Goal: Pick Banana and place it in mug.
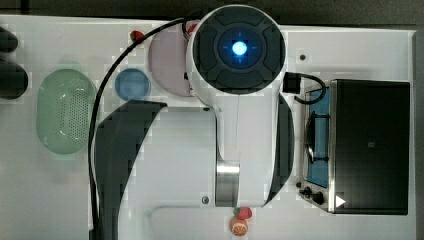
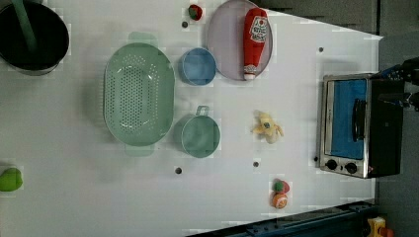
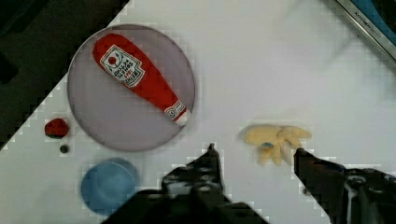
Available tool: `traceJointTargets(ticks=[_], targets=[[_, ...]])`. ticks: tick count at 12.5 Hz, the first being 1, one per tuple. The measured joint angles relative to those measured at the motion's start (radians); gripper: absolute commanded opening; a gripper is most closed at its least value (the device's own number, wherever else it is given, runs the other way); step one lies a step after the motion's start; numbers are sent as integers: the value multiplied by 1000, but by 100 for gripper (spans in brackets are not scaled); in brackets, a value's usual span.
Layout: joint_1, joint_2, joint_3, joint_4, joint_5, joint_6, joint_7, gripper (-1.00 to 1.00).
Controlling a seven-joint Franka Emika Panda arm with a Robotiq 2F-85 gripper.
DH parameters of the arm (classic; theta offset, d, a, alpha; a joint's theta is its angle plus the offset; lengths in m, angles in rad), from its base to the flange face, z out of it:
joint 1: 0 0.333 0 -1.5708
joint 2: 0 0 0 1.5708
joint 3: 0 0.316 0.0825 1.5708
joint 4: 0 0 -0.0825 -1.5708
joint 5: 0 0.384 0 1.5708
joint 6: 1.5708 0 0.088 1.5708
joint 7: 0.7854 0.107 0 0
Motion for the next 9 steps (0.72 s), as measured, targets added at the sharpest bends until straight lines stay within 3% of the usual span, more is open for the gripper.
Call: traceJointTargets(ticks=[3, 6, 9], targets=[[-16, -232, -19, -188, 0, -218, 0, 99], [-24, -377, -26, -185, 35, -204, 4, 100], [-28, -386, -19, -208, 24, -128, 4, 100]])
